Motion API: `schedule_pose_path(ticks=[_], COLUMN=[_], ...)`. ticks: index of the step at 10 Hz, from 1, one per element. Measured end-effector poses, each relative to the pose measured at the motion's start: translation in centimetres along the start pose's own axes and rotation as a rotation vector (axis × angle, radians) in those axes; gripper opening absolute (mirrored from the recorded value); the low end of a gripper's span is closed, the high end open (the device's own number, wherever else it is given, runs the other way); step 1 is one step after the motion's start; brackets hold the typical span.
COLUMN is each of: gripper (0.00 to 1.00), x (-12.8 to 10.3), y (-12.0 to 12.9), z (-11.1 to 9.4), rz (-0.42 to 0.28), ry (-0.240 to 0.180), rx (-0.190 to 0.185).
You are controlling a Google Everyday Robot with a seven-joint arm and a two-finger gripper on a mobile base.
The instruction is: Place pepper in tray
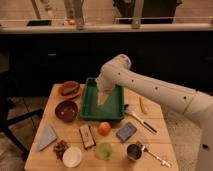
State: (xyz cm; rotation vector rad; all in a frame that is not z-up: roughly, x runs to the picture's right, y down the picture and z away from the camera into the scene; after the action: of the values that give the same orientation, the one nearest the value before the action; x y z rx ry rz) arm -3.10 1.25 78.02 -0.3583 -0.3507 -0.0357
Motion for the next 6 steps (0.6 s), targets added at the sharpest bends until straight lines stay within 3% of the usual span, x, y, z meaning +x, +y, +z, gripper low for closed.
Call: schedule_pose_path(ticks=[4, 6], gripper=[0.8, 0.8], x=[-1.3, -2.5], y=[-4.4, -7.0], z=[1.9, 3.4], rz=[-0.025, -0.048], ry=[-0.014, -0.06], rx=[0.063, 0.084])
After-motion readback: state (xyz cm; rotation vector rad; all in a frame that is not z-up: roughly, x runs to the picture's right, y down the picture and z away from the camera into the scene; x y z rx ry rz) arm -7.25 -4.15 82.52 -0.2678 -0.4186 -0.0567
